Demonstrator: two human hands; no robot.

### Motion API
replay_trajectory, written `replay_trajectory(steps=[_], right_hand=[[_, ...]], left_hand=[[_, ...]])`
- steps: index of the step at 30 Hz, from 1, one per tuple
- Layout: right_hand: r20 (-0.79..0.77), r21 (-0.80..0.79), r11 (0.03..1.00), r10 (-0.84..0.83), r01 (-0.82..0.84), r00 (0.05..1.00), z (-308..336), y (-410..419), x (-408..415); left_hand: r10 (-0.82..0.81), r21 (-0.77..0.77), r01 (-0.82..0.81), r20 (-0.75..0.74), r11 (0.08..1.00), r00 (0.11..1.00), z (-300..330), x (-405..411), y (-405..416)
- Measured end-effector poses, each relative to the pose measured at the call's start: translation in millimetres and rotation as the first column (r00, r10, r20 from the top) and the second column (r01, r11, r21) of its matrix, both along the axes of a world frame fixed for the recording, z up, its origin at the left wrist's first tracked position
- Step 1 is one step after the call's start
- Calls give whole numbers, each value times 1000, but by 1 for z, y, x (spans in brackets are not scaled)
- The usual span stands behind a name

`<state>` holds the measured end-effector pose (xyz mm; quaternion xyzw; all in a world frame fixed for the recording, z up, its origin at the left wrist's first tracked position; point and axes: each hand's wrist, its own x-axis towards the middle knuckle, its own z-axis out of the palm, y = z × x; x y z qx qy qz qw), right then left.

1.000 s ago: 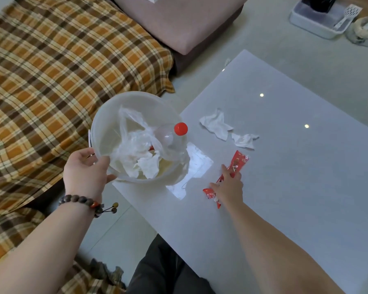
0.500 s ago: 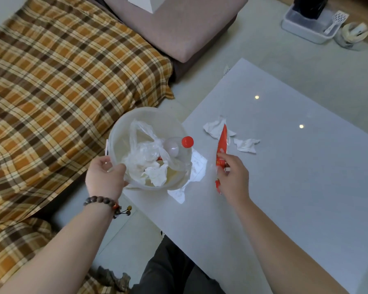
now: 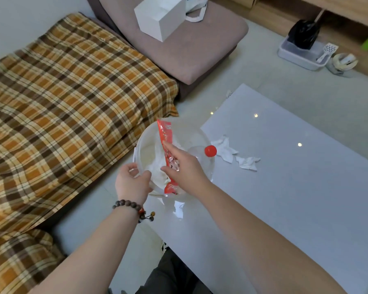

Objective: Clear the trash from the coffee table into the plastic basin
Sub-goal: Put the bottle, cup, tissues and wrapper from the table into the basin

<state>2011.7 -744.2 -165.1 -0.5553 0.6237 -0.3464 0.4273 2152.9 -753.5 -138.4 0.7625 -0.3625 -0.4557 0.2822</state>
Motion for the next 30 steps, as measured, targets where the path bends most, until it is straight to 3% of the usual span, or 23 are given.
replay_trajectory(steps=[2,7,11,15,23,26,30], right_hand=[[1,-23,999,-21,21,1000,1,0,-10],[12,-80,956,-283,283,959,-19,11,-72],[-203,83,892,-422,445,883,-77,30,-145],[-450,220,829,-381,514,808,-141,34,-196],[-659,389,810,-88,439,747,-212,18,-213],[-609,342,808,-199,480,768,-206,17,-208],[-273,78,814,-537,575,798,-140,1,-183]], left_hand=[[4,-6,-4,2,1000,1000,0,0,-4],[18,-2,-18,66,1000,998,-4,-4,-18],[52,-14,-50,117,999,992,-14,-11,-33],[78,-36,-75,118,997,990,-31,-16,-46],[96,-41,-94,68,995,993,-49,-21,-47],[92,-36,-90,58,995,994,-47,-23,-46],[104,-42,-102,47,994,993,-38,-29,-44]])
